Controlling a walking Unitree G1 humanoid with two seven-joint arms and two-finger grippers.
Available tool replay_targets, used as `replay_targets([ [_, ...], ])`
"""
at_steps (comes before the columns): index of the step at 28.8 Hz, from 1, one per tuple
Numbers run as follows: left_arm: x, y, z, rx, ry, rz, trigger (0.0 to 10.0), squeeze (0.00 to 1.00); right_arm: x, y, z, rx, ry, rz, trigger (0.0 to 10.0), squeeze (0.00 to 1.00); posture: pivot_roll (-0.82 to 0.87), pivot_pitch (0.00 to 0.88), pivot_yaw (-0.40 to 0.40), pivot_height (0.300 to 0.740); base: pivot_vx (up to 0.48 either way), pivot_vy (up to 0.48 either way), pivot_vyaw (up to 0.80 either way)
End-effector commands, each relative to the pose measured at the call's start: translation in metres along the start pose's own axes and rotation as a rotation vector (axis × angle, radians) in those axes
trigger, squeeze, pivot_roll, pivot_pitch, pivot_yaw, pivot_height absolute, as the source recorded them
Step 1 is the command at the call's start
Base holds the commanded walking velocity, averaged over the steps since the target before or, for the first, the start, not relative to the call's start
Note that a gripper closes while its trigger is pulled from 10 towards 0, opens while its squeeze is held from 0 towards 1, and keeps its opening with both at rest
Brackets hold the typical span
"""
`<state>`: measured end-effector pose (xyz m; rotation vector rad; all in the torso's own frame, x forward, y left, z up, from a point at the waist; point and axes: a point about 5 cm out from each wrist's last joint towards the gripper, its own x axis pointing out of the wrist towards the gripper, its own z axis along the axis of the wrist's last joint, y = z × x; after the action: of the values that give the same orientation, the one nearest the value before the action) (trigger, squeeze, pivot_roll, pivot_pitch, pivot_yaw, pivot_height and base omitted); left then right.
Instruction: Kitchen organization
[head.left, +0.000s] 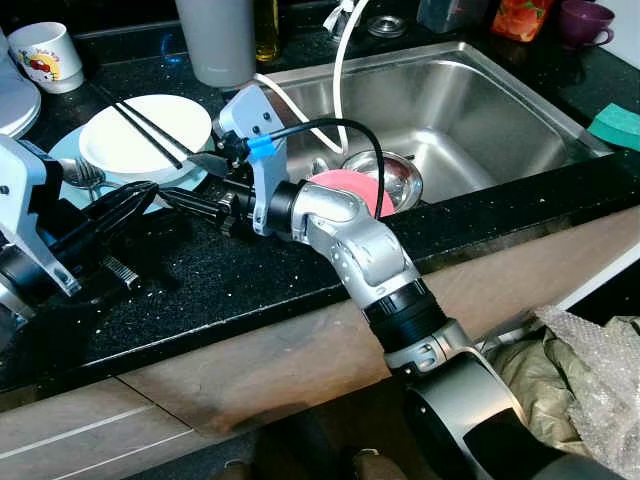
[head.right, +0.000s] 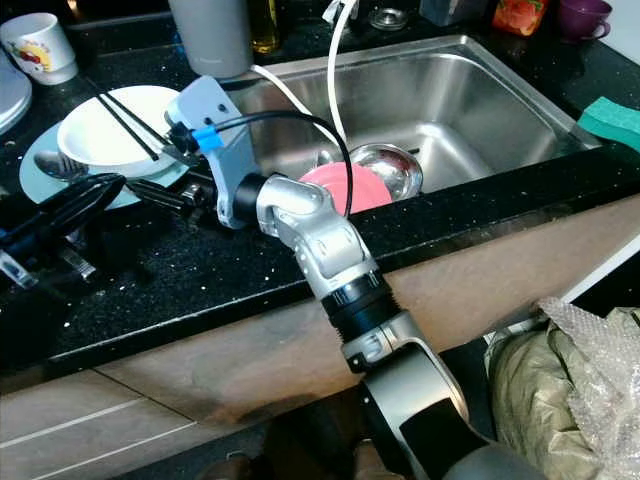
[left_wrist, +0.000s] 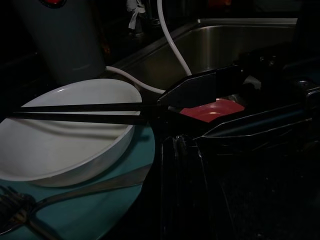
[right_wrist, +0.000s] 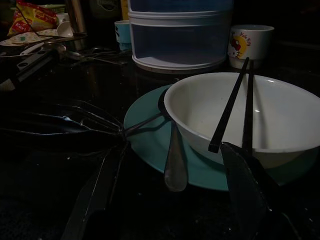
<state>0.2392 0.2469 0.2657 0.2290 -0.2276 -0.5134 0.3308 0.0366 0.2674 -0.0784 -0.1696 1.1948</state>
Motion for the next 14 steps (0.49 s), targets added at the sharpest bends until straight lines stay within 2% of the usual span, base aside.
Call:
replay_targets([
  [1,-0.0017,-0.0035,-0.0008,0.000,0.022,-0.029,10.0,0.00,0.0022,0.0049,0.0017,-0.009,-0.002,0.024,10.0,0.00,0.04,0.172,-0.003,0.740,0.000,0.000,0.00],
  [6,-0.0035,-0.0034,-0.0013,0.003,0.039,-0.037,10.0,0.00,0.0022,0.0051,0.0015,-0.005,-0.002,0.025,10.0,0.00,0.04,0.172,-0.005,0.740,0.000,0.000,0.00],
  [7,-0.0037,-0.0056,-0.0020,-0.003,0.046,-0.052,10.0,0.00,0.0023,0.0052,0.0014,-0.001,-0.003,0.027,7.8,0.00,0.04,0.172,-0.005,0.740,0.000,0.000,0.00],
  [8,-0.0036,-0.0063,-0.0023,-0.006,0.047,-0.056,10.0,0.00,0.0023,0.0052,0.0014,0.000,-0.003,0.027,7.8,0.00,0.04,0.172,-0.005,0.740,0.000,0.000,0.00],
  [9,-0.0034,-0.0074,-0.0026,-0.008,0.048,-0.062,10.0,0.00,0.0023,0.0052,0.0014,0.001,-0.003,0.027,5.1,0.00,0.04,0.172,-0.005,0.740,0.000,0.000,0.00],
  [12,-0.0034,-0.0074,-0.0026,-0.008,0.048,-0.062,10.0,0.00,0.0023,0.0052,0.0014,0.001,-0.003,0.027,5.1,0.00,0.04,0.172,-0.005,0.740,0.000,0.000,0.00],
  [13,-0.0028,-0.0085,-0.0033,-0.011,0.050,-0.070,10.0,0.00,0.0023,0.0048,0.0013,0.003,-0.004,0.025,3.1,0.00,0.04,0.169,-0.002,0.740,0.000,0.000,0.00],
  [14,-0.0024,-0.0089,-0.0035,-0.012,0.051,-0.073,10.0,0.00,0.0022,0.0045,0.0014,0.004,-0.004,0.024,2.9,0.00,0.04,0.170,-0.002,0.740,0.000,0.000,0.00],
])
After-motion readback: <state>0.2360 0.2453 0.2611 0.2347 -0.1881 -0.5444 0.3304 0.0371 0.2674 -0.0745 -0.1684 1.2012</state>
